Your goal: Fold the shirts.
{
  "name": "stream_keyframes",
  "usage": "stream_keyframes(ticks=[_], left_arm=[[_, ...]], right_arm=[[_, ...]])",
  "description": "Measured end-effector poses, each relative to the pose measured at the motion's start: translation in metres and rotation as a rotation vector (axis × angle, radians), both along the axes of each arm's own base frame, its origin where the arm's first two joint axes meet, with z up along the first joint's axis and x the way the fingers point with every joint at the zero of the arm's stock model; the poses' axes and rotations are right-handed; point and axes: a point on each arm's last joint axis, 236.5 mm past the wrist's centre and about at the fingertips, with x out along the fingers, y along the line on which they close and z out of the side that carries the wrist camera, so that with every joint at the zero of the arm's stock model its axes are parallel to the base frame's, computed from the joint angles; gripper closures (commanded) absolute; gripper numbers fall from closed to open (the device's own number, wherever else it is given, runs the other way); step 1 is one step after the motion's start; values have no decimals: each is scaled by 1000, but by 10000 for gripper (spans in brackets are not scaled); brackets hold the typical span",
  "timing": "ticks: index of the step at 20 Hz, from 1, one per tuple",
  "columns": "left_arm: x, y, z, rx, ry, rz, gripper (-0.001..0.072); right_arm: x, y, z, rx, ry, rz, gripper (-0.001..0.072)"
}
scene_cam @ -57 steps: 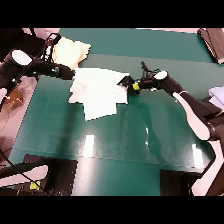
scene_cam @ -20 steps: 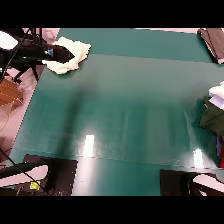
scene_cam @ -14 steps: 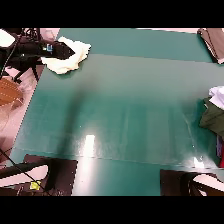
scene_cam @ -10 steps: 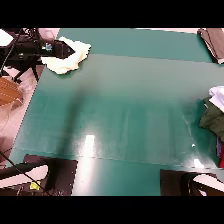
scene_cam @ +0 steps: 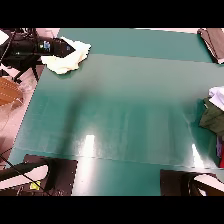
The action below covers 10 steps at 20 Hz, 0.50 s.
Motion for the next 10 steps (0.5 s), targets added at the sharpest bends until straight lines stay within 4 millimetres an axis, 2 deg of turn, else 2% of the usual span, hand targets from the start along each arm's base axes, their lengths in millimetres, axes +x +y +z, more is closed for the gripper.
stream_keyframes(ticks=[2,4,5,6,7,8,10], left_arm=[[-13,-18,7,-77,33,-64,682],[-31,-38,19,-165,63,-145,683],[-41,-47,27,-206,73,-186,683],[-51,-55,35,-246,81,-226,683],[-64,-64,47,-296,88,-278,682],[-76,-72,57,-339,93,-327,682],[-102,-84,77,-413,106,-426,682]], right_arm=[[71,47,42,-33,-262,210,425],[137,126,85,-5,-522,455,430],[160,170,101,27,-619,570,465],[179,218,113,63,-696,693,636],[192,274,121,109,-759,832,694],[199,330,125,145,-805,966,694],[195,425,121,193,-848,1186,694]])
